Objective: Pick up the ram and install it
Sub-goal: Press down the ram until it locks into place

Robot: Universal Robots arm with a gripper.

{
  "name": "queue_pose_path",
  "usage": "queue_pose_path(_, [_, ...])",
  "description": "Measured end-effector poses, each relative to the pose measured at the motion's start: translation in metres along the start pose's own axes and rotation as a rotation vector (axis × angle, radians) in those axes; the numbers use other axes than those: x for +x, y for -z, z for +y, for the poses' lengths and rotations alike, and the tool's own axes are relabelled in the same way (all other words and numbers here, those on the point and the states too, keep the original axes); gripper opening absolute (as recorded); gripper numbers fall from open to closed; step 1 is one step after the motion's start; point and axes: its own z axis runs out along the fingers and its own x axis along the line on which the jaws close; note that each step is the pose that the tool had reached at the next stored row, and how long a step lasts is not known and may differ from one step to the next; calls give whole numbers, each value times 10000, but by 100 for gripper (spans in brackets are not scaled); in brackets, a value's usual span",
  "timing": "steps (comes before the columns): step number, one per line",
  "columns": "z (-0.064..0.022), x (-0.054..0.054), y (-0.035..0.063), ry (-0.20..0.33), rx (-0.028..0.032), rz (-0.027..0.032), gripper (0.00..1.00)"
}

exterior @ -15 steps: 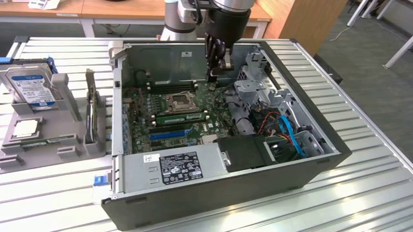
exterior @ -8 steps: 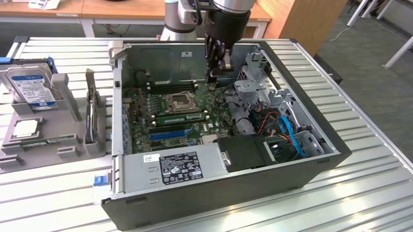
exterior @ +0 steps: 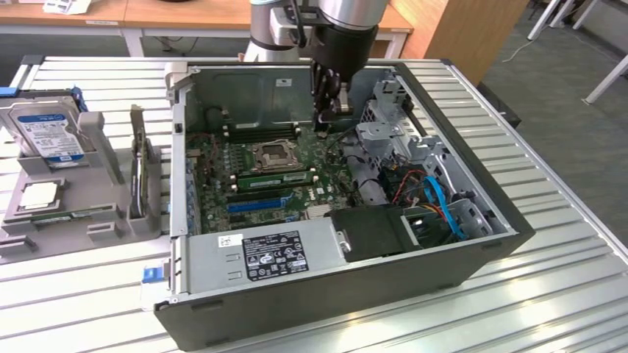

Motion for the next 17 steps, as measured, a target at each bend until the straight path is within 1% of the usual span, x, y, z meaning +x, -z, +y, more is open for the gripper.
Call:
queue_pose_path(7, [-2, 4, -93, 0, 0, 0, 10])
queue_pose_path(17, [-4, 9, -190, 0, 0, 0, 10])
